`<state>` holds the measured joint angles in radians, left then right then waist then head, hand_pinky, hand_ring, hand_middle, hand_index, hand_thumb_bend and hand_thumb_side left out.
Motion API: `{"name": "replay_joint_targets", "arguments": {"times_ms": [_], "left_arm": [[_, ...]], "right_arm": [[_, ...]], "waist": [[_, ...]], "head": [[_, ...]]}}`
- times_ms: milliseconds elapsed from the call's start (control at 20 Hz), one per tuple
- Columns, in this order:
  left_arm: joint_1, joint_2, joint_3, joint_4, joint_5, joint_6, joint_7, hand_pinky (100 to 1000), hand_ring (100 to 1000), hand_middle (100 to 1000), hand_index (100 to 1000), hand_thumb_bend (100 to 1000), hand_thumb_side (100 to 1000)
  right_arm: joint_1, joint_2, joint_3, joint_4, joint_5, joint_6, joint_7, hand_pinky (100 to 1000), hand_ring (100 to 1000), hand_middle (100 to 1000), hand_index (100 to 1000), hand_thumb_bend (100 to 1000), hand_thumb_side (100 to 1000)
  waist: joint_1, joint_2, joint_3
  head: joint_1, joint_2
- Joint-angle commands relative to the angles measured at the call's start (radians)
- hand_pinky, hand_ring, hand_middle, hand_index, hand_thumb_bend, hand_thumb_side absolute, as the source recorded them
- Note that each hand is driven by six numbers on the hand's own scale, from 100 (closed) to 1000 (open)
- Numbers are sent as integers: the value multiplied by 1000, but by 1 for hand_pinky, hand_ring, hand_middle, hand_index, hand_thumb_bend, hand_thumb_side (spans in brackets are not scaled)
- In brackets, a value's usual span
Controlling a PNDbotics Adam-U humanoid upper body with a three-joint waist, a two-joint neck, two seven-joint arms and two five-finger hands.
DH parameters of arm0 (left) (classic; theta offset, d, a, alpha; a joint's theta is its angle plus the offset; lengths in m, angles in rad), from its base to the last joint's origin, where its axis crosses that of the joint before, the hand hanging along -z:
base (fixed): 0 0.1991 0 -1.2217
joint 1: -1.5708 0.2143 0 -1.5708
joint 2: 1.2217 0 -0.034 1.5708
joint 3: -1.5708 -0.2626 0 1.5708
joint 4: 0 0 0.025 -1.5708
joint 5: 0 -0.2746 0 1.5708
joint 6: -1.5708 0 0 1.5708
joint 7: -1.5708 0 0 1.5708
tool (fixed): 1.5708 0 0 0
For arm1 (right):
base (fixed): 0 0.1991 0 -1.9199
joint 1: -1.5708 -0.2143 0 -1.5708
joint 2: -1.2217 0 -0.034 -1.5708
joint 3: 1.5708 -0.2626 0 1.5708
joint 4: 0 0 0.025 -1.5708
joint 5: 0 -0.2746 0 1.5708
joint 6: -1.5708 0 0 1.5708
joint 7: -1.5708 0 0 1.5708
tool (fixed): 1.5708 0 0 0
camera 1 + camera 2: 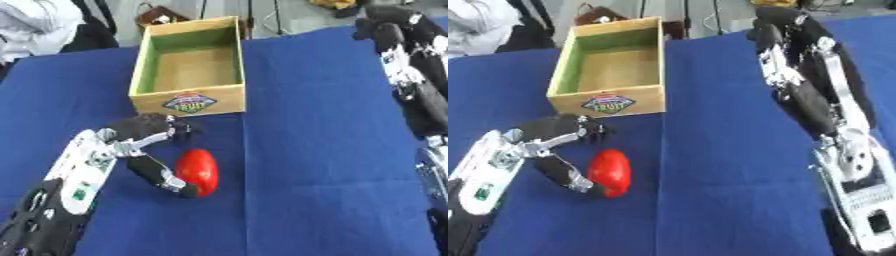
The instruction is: Pick up objects on the table and place them in the box.
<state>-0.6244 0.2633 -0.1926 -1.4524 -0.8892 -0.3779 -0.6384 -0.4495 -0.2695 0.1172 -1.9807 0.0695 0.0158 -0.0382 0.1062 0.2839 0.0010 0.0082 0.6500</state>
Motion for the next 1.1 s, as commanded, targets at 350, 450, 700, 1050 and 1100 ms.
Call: {"name": "replay_joint_targets", "arguments": {"times_ms": [350,450,700,1050,1100], "left_arm": [[-17,-9,-9,24,-71,-39,20,463,541,564,904,822,784],[-18,-10,-12,28,-75,-43,18,444,516,538,885,821,781],[-19,-18,-21,40,-73,-45,10,395,476,500,852,816,781],[-22,-22,-24,53,-87,-42,18,316,432,452,826,725,788],[-23,-23,-25,52,-85,-42,21,298,419,440,815,713,790]], "right_arm": [[-17,-10,-1,-19,-5,-1,1,963,858,602,803,100,590],[-17,-10,-1,-19,-6,-1,-1,965,857,601,803,100,587],[-18,-9,-1,-19,-7,1,-3,966,857,601,803,100,585],[-23,-8,-1,-19,-9,-1,-4,967,858,600,802,100,580],[-23,-8,-1,-19,-9,-1,-4,967,858,600,802,100,581]], "waist": [[-4,-9,-10],[-4,-9,-11],[-3,-7,-15],[-4,-4,-22],[-4,-4,-22]], "head": [[6,-8],[6,-9],[8,-11],[10,-15],[9,-15]]}}
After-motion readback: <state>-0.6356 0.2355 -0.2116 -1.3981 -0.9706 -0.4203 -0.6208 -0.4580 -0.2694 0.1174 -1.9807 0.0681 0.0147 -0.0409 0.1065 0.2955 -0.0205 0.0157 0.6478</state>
